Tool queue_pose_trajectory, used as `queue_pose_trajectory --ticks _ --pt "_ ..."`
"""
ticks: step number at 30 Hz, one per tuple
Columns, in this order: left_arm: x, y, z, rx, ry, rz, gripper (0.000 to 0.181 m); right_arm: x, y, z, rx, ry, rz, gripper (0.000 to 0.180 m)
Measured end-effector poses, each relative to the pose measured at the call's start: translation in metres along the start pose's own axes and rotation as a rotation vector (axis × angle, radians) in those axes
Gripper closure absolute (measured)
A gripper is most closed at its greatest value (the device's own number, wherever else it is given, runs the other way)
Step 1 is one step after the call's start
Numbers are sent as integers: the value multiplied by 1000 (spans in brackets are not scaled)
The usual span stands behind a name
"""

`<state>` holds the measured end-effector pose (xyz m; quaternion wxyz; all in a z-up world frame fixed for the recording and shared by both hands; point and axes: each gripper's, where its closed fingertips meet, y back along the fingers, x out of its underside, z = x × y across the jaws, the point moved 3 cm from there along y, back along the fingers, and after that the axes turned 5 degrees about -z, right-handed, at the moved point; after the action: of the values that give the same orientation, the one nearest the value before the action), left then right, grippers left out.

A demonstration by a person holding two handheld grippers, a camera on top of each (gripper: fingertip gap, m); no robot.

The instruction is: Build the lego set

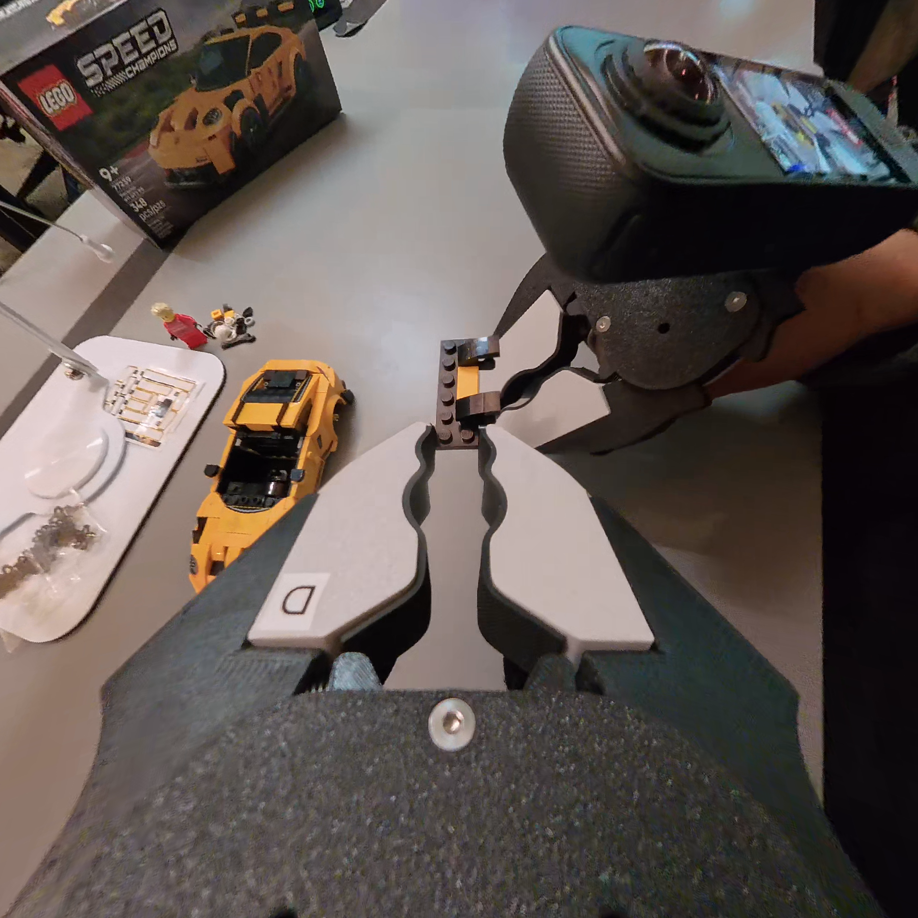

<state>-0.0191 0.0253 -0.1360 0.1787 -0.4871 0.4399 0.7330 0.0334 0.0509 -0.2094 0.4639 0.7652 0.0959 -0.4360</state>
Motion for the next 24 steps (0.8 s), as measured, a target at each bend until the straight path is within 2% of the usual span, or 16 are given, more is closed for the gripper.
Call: queue_pose_trajectory --ticks 10,24 --pt "7 3 1 52 -247 -35 164 0 3 9 -76 46 -9 180" --pt "11 16 4 190 -421 -117 164 -1 4 19 -135 83 -18 180"
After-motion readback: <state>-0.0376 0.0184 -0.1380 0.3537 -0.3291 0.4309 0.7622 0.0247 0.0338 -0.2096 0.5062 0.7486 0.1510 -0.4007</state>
